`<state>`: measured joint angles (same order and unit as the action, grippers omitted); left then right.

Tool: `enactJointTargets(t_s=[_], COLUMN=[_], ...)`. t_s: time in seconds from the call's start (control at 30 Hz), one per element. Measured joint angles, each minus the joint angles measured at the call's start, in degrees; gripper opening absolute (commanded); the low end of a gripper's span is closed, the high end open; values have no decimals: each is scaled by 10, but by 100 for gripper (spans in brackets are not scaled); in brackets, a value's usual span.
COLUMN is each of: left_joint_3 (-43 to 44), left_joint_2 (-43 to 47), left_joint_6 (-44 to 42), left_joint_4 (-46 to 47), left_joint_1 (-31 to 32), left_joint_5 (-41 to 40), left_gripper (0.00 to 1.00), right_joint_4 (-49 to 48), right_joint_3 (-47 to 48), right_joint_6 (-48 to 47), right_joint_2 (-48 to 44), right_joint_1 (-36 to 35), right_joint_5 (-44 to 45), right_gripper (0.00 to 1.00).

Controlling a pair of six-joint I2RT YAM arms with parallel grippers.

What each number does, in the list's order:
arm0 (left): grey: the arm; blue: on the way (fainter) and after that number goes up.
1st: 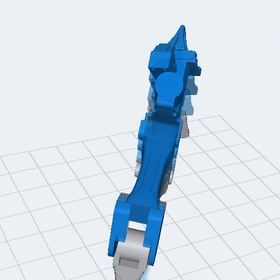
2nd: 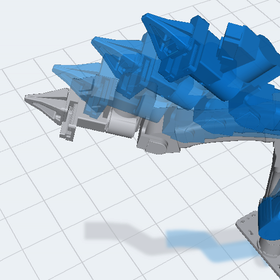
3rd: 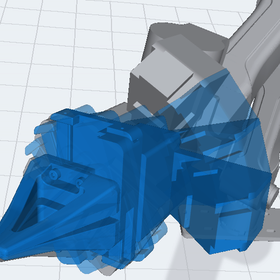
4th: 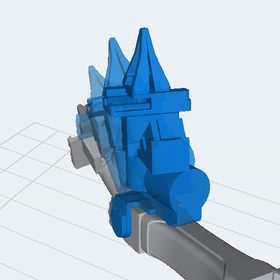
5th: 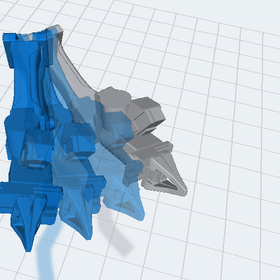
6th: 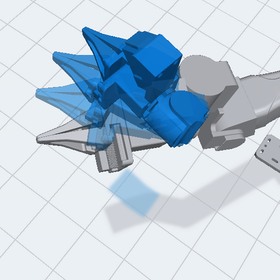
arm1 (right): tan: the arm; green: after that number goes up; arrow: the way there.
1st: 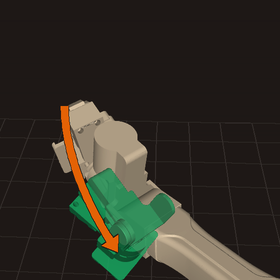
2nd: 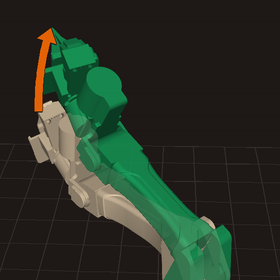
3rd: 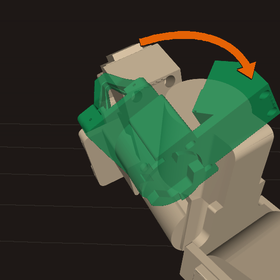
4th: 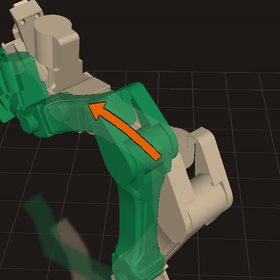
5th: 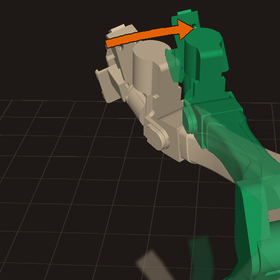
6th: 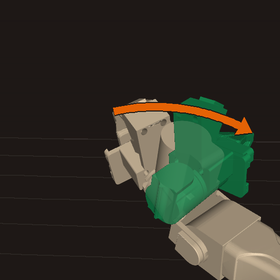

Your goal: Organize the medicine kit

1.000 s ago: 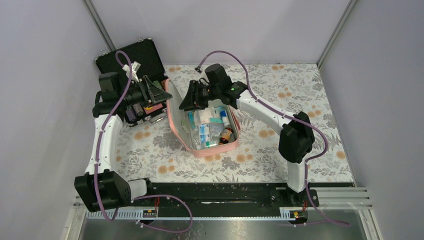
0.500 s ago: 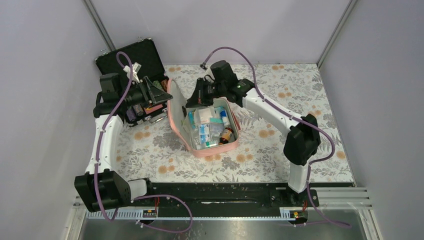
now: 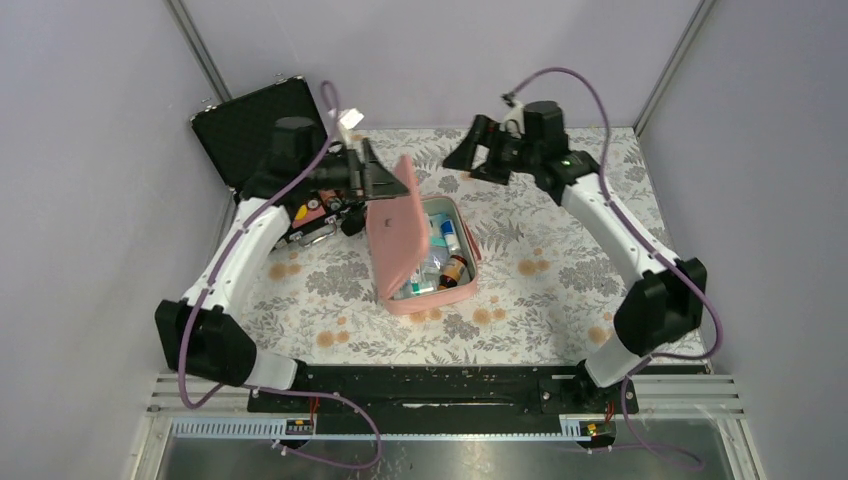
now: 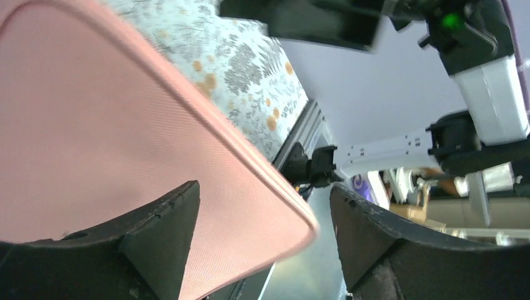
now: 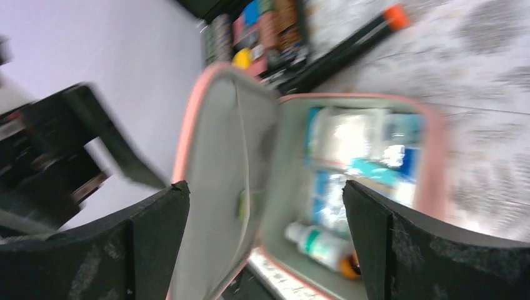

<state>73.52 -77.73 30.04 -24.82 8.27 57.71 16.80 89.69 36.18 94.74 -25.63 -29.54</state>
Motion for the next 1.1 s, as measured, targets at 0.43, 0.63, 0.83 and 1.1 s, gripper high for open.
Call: enactJointTargets(t_s=[0.43,0.63,0.83,1.1], left_joint_3=[105,-95,-125,-120], left_joint_2=[-54,5,-5,-128], left_joint_6=[-178,-197,-207,-177], left_joint_4=[-60,-77,-86,-44], left_joint_1=[131,90,43,25], left_joint_5=[-202,-321,-374,-316], left_gripper=[81,80,77,71], right_joint_4=[-108,-115,-112,-142], right_joint_3=[-242,-231,-202,-209], right_joint_6=[-128,-155,-117,-90], right_joint_2=[-114,-16,125,148], right_joint_1=[135,133,133,129], right_joint_5=[6,-79,-138,-170], right_gripper=[99,62,49,51])
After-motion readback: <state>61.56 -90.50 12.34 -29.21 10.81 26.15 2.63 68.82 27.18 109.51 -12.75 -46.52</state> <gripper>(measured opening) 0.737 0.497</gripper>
